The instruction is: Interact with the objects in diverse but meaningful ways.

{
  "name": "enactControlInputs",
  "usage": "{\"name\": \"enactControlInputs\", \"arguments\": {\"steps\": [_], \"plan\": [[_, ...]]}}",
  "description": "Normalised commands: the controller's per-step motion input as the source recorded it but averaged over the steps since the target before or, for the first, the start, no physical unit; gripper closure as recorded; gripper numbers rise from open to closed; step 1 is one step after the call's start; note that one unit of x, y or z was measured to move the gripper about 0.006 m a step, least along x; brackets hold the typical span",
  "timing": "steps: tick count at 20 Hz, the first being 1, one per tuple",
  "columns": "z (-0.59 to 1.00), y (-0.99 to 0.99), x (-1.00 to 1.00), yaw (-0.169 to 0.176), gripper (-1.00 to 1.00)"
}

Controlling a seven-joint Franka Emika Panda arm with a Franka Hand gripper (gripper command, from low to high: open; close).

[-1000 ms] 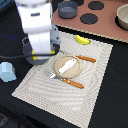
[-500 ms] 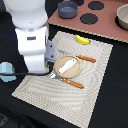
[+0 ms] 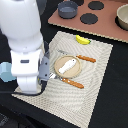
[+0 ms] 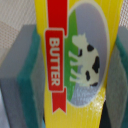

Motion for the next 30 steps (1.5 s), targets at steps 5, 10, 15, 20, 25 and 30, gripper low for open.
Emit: {"name": "enactControlInputs", "arguments": {"steps": [5,10,15,20,25,30], "plan": [[-0.09,-0.03,0.15,0.003,-1.00],[0.85,0.07,0.27,-0.007,-1.00],[1.00,0.11,0.15,-0.046,-1.00],[0.85,0.28,0.02,-0.059,-1.00],[0.35,0.59,-0.11,-0.016,-1.00],[0.13,0.93,0.02,0.007,-1.00]]}}
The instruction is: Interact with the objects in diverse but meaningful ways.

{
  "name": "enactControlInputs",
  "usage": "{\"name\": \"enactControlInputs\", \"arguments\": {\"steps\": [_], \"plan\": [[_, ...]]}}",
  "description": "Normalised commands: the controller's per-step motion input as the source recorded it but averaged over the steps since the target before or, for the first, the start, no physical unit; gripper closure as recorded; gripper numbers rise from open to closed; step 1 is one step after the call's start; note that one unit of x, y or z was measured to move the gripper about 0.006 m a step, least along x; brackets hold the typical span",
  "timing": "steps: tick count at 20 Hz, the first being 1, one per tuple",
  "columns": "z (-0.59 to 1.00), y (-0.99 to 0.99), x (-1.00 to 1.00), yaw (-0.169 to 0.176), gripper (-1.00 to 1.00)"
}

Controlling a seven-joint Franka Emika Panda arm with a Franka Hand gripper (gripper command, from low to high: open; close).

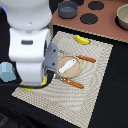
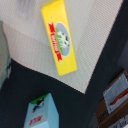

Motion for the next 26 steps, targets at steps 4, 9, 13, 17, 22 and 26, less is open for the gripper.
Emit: {"name": "enactControlInputs", "arguments": {"steps": [4,9,13,17,22,26], "plan": [[0.12,0.95,0.12,0.005,-1.00],[0.11,0.51,0.43,-0.004,-1.00],[-0.07,0.20,0.45,-0.025,-1.00],[-0.32,0.12,0.26,-0.015,-1.00],[-0.23,0.34,0.33,0.000,-1.00],[-0.13,0.46,0.40,0.047,-1.00]]}}
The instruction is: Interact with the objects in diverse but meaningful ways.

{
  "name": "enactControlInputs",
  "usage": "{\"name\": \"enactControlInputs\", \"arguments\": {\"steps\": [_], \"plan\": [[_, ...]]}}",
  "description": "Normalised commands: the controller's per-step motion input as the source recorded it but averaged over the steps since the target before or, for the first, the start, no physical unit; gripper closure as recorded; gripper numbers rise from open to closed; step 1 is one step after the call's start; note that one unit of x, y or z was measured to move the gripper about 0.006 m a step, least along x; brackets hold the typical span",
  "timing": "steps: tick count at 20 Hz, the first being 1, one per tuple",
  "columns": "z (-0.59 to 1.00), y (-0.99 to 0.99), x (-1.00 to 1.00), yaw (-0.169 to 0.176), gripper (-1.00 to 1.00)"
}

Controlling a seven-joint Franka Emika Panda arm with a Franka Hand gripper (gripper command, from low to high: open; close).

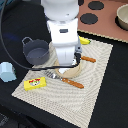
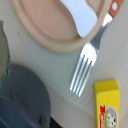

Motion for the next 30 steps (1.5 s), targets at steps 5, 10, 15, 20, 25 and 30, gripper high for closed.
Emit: {"name": "enactControlInputs", "arguments": {"steps": [5,10,15,20,25,30], "plan": [[-0.17,0.20,0.42,0.022,-1.00],[-0.28,0.00,0.35,0.000,-1.00],[-0.31,0.19,0.05,0.098,-1.00],[-0.25,0.11,0.04,0.074,-1.00],[-0.19,0.02,0.07,0.032,-1.00],[-0.22,0.00,0.05,0.017,-1.00]]}}
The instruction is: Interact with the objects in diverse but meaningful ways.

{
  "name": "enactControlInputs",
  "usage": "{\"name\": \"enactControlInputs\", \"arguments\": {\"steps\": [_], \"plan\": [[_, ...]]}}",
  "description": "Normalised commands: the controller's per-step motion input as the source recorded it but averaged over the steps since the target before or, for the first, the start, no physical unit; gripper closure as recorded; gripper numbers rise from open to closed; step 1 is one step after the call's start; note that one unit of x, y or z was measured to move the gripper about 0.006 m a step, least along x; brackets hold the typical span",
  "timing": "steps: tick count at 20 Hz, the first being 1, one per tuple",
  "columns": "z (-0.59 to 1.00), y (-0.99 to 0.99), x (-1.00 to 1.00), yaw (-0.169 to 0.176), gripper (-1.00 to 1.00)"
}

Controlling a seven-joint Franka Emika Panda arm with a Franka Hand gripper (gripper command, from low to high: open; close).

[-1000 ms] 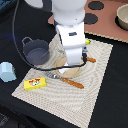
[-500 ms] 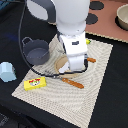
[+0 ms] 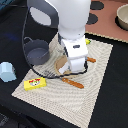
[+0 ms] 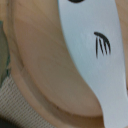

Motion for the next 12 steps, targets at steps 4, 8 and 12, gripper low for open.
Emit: {"name": "enactControlInputs", "arguments": {"steps": [4,8,12], "plan": [[-0.25,0.00,0.00,0.012,1.00],[-0.24,0.00,0.00,0.014,1.00],[-0.22,0.00,0.01,0.016,1.00]]}}
